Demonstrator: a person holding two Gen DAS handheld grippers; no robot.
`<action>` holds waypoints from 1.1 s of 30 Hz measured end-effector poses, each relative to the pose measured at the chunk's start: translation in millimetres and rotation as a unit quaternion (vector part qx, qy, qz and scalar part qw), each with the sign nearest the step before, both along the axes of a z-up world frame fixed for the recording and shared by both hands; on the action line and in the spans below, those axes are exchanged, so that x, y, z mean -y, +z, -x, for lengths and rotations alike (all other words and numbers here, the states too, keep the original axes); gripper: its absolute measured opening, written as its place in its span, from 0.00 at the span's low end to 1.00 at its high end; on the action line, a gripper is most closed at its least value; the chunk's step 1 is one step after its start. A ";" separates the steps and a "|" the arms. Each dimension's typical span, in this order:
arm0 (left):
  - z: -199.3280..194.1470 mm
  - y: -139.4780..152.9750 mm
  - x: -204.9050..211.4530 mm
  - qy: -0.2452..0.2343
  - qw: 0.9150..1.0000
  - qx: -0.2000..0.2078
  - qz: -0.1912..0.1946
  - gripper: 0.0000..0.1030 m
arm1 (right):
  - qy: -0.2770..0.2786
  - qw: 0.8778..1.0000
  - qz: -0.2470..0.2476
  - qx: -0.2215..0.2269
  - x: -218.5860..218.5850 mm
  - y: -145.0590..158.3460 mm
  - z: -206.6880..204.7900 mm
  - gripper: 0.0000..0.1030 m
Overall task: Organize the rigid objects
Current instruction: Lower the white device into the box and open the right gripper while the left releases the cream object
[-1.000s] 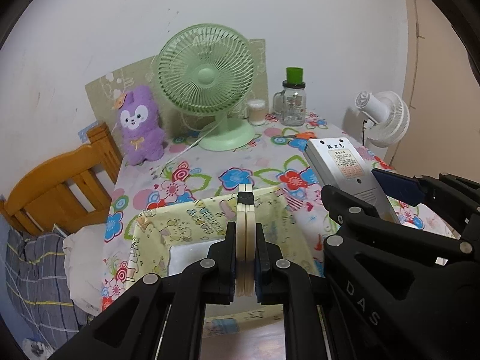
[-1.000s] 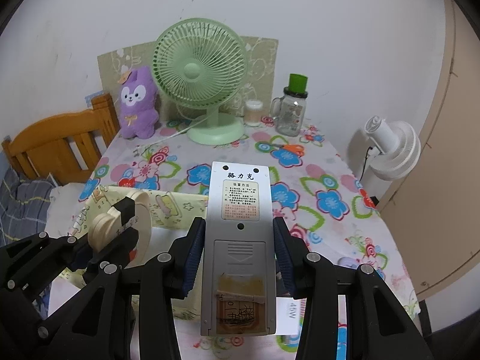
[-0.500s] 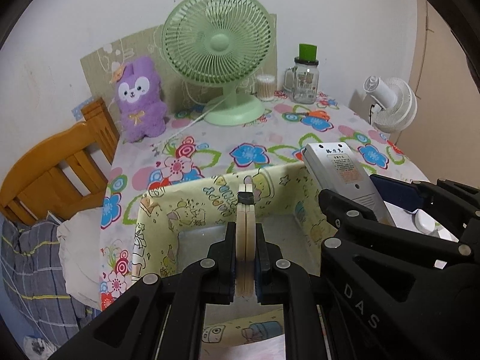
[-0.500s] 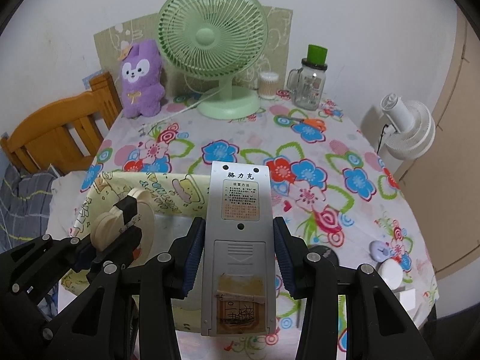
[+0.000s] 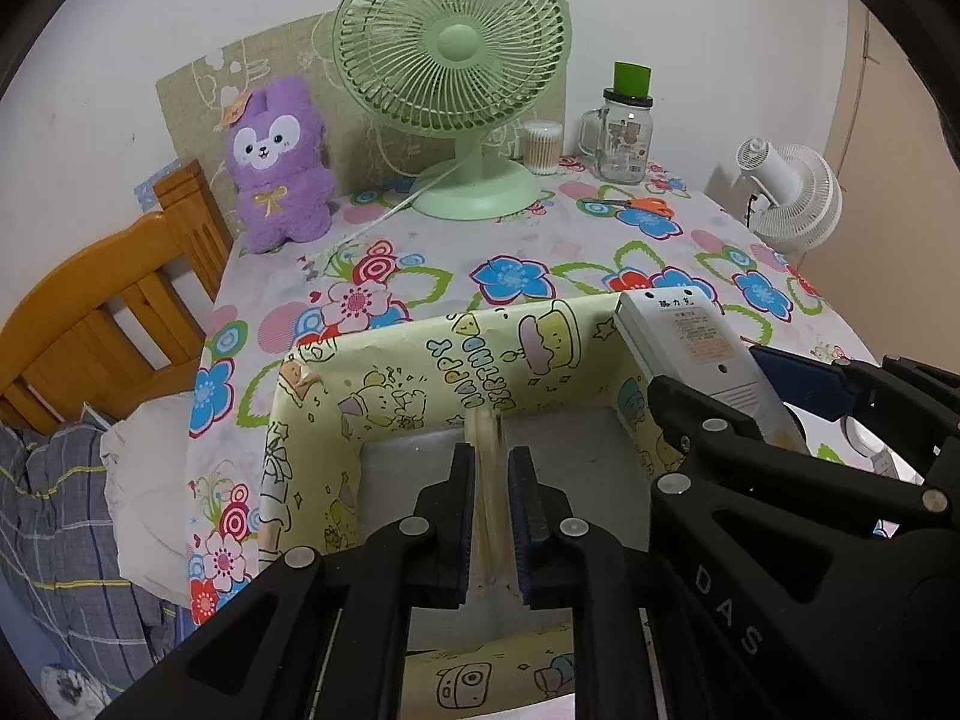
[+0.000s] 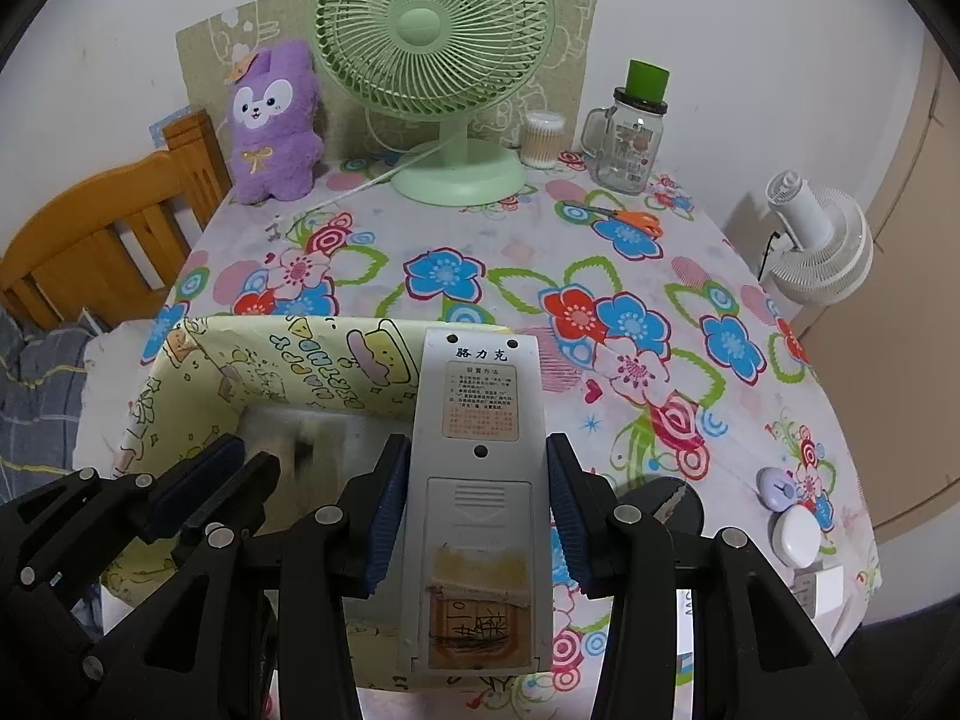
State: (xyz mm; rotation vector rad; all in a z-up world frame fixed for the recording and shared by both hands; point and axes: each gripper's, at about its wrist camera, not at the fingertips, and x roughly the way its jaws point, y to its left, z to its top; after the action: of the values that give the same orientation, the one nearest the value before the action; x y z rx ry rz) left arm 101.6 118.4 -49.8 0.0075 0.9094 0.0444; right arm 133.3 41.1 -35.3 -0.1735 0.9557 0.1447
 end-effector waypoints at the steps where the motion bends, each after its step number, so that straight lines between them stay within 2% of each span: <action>1: -0.3 -0.5 -1.9 0.002 1.000 0.000 0.003 0.13 | 0.000 1.000 0.003 0.002 -1.1 -0.3 0.0 0.47; 5: 0.9 -3.1 -5.6 0.010 1.000 0.000 0.002 0.33 | 0.004 1.000 0.008 0.004 -4.5 -2.0 1.5 0.47; 8: 2.3 -5.2 -8.5 0.023 1.000 -0.002 -0.010 0.43 | 0.009 1.000 0.013 0.007 -7.7 -2.8 3.7 0.47; 12: 4.3 -10.2 -14.5 0.033 0.999 -0.014 -0.016 0.48 | 0.020 1.000 0.006 -0.008 -13.1 -7.5 3.1 0.47; 13: 5.1 -10.5 -15.6 0.031 0.999 -0.012 -0.010 0.58 | 0.021 1.000 0.009 -0.002 -14.8 -7.9 4.1 0.48; 14: 6.3 -10.6 -16.6 0.030 0.999 -0.011 -0.006 0.62 | 0.023 1.000 0.014 0.006 -16.8 -8.0 5.4 0.48; 16: 7.3 -10.6 -16.5 0.028 1.000 -0.011 -0.003 0.64 | 0.024 1.000 0.008 0.005 -17.0 -9.4 5.0 0.52; 17: 7.9 -10.3 -16.2 0.025 1.000 -0.011 -0.001 0.68 | 0.025 1.000 0.004 0.003 -16.5 -10.0 4.8 0.54; 19: 9.4 -9.5 -14.7 0.022 1.000 -0.010 0.001 0.73 | 0.027 1.000 -0.001 0.008 -15.8 -9.4 6.0 0.69; 22: 11.5 -7.5 -11.8 0.017 1.000 -0.006 0.002 0.79 | 0.026 1.000 -0.005 0.014 -13.7 -7.5 7.8 0.79; 26: 14.4 -4.4 -6.9 0.015 1.000 -0.001 -0.002 0.84 | 0.026 1.000 -0.006 0.016 -11.5 -4.5 9.4 0.83; 33: 21.6 0.7 5.7 0.013 1.000 0.008 -0.004 0.84 | 0.023 1.000 -0.014 0.011 2.7 -0.4 14.7 0.88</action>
State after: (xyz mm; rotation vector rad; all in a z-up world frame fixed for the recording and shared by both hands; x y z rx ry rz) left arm 80.0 112.7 -49.1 0.0031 0.8925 0.0732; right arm 118.6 38.3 -35.7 -0.1716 0.9281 0.1974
